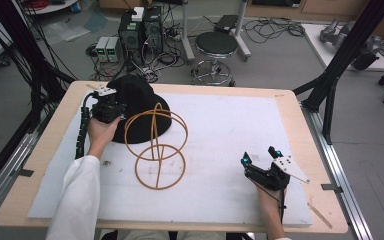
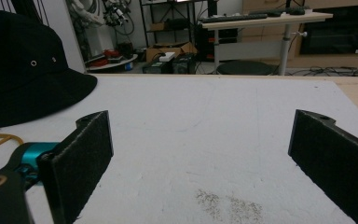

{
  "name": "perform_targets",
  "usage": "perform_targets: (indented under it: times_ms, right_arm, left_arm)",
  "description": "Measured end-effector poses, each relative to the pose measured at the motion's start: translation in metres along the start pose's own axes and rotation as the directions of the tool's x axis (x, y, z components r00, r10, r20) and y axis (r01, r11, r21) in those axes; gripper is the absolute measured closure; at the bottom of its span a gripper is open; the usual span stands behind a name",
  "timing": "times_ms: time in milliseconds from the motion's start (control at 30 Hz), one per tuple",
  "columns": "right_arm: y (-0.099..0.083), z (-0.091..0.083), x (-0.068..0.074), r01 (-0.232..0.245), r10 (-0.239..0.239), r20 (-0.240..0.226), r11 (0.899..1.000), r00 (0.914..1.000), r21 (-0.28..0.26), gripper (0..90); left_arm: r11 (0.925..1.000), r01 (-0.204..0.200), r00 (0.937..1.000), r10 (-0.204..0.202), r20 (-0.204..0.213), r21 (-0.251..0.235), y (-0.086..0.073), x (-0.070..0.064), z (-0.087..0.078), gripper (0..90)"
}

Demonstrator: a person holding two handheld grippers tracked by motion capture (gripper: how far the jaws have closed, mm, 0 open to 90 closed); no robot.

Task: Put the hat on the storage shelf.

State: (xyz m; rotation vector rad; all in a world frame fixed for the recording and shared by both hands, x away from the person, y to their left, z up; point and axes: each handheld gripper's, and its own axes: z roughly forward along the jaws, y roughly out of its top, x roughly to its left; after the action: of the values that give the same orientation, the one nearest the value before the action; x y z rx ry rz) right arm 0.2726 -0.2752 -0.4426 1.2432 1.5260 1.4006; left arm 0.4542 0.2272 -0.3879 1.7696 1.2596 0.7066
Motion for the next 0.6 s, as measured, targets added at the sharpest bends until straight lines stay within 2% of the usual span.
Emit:
perform_targets:
  times_ms: [233,333,400,567,600]
  right_arm:
    - [0.000,0.000,0.000,0.000,0.000,0.001,1.000,1.0000,-0.003,5.6]
    - [0.000,0.000,0.000,-0.001,0.001,0.001,1.000,1.0000,-0.003,5.6]
    - [0.000,0.000,-0.001,0.003,-0.003,0.000,1.000,1.0000,-0.003,5.6]
    - [0.000,0.000,0.000,-0.008,0.008,0.005,1.000,1.0000,-0.004,5.6]
    - [0.000,0.000,0.000,-0.011,0.011,0.006,1.000,0.9999,-0.003,5.6]
  left_arm:
    - [1.0000,-0.002,0.9998,0.002,0.020,-0.001,0.001,0.003,-0.005,86.0]
    - [0.9998,0.015,0.9997,-0.015,0.017,-0.014,0.001,0.004,-0.009,85.9]
    - [0.9998,0.012,0.9998,-0.012,0.017,-0.013,0.002,0.005,-0.014,86.0]
    - [0.9976,0.042,0.9991,-0.041,0.007,-0.055,0.002,0.011,-0.028,85.9]
    - [0.9954,0.050,0.9987,-0.050,0.000,-0.081,0.003,0.013,-0.036,85.9]
